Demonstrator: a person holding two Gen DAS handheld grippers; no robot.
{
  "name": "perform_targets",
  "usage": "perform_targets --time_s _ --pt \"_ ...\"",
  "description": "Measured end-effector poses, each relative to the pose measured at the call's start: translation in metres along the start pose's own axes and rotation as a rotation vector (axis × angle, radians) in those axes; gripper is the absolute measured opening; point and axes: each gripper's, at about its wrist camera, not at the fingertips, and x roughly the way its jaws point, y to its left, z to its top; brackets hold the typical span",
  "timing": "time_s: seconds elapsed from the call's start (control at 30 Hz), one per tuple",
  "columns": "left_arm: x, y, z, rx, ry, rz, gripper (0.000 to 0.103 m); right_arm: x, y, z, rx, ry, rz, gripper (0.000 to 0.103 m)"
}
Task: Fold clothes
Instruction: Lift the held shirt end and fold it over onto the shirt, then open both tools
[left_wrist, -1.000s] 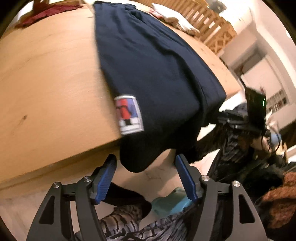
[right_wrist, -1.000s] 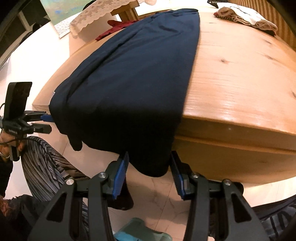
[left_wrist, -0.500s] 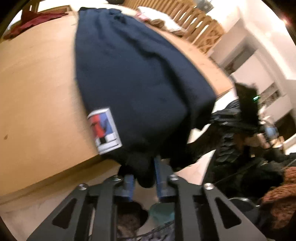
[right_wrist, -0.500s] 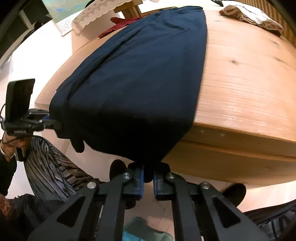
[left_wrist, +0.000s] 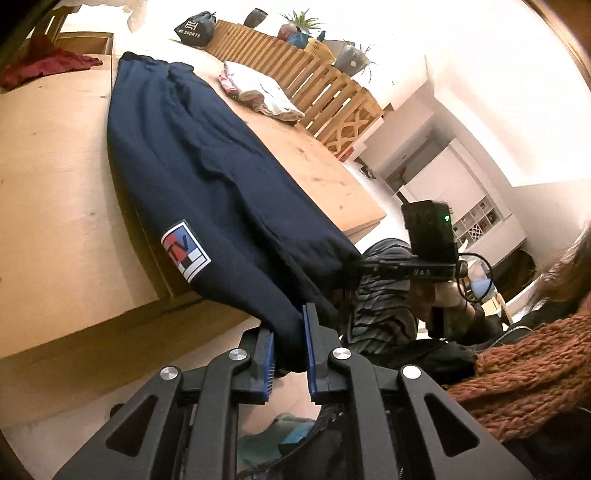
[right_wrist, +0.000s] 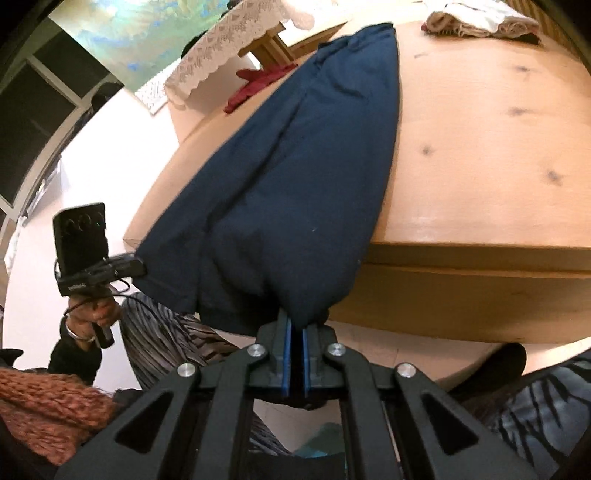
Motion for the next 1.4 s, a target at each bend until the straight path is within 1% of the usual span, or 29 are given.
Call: perform_targets --time_s 0.07,0.13,0.2,0.3,0.4,0.5,0.57,0.6,0.63,0.67,0.7,0.73,0.77,0.8,0.83,0.87,0.9,0.97,1.0,1.13,1.23,1.3,1.33,1.4 --pt "-0.002 0.001 0.004 -0.013 -0.013 -0.020 0.011 -0.016 0.002 0.009 0.010 -0.015 0.023 0.004" --pt "-0.004 -0.001 0.015 -0.030 -0.038 -0.068 0.011 -0.044 -0.005 0.030 0.023 -0.038 0.057 0.004" --pt "-0.005 -0.006 0.029 -0.023 -0.062 -0.094 0.011 -0.051 -0.001 0.047 0.022 -0.061 0.091 0.004" --pt "-0.012 -0.006 0.067 0.006 -0.096 -0.125 0.011 -0.062 -0.001 0.083 0.015 -0.089 0.131 0.004" --pt "-0.014 0.003 0.121 0.037 -0.136 -0.129 0.011 -0.071 -0.006 0.131 0.007 -0.121 0.145 0.004" --pt "-0.007 0.026 0.169 0.053 -0.142 -0.102 0.011 -0.074 -0.020 0.185 0.013 -0.140 0.122 0.004" --pt "0.005 0.053 0.203 0.050 -0.127 -0.050 0.013 -0.061 -0.037 0.224 0.023 -0.123 0.094 0.004" --pt "0.012 0.069 0.220 0.043 -0.119 -0.020 0.011 -0.047 -0.046 0.240 0.028 -0.100 0.061 0.004" --pt "0.020 0.087 0.234 0.021 -0.098 0.007 0.011 -0.034 -0.056 0.255 0.033 -0.076 0.027 0.004" --pt "0.033 0.108 0.246 -0.020 -0.059 0.031 0.012 -0.021 -0.066 0.271 0.039 -0.052 -0.007 0.004" --pt "0.043 0.127 0.254 -0.062 -0.021 0.053 0.019 -0.006 -0.076 0.286 0.046 -0.021 -0.045 0.005" --pt "0.052 0.143 0.258 -0.106 0.016 0.071 0.022 0.010 -0.085 0.298 0.060 0.038 -0.092 0.006" --pt "0.060 0.159 0.261 -0.146 0.048 0.096 0.025 0.020 -0.093 0.305 0.086 0.085 -0.115 0.006" --pt "0.062 0.169 0.262 -0.163 0.060 0.123 0.025 0.029 -0.101 0.313 0.113 0.125 -0.131 0.007" --pt "0.060 0.173 0.262 -0.159 0.053 0.138 0.029 0.032 -0.108 0.318 0.137 0.135 -0.113 0.009" --pt "0.056 0.175 0.262 -0.158 0.042 0.147 0.038 0.030 -0.113 0.323 0.152 0.129 -0.083 0.015" --pt "0.051 0.177 0.263 -0.163 0.026 0.149 0.047 0.029 -0.117 0.327 0.167 0.124 -0.057 0.027" --pt "0.042 0.176 0.266 -0.147 -0.001 0.180 0.048 0.019 -0.122 0.330 0.192 0.114 -0.029 0.038" --pt "0.038 0.174 0.268 -0.129 -0.012 0.202 0.048 0.012 -0.122 0.333 0.195 0.102 -0.030 0.041" --pt "0.026 0.157 0.268 -0.063 -0.037 0.212 0.050 -0.009 -0.117 0.344 0.195 0.060 -0.039 0.042" --pt "0.031 0.142 0.262 -0.002 -0.013 0.230 0.054 -0.020 -0.105 0.341 0.153 0.019 -0.066 0.041" --pt "0.041 0.135 0.253 0.028 0.044 0.211 0.054 -0.011 -0.094 0.326 0.122 0.048 -0.084 0.041" --pt "0.049 0.133 0.248 0.044 0.080 0.214 0.054 -0.001 -0.086 0.313 0.092 0.084 -0.091 0.041" --pt "0.068 0.130 0.234 0.079 0.175 0.250 0.054 0.019 -0.070 0.289 0.031 0.153 -0.107 0.041"
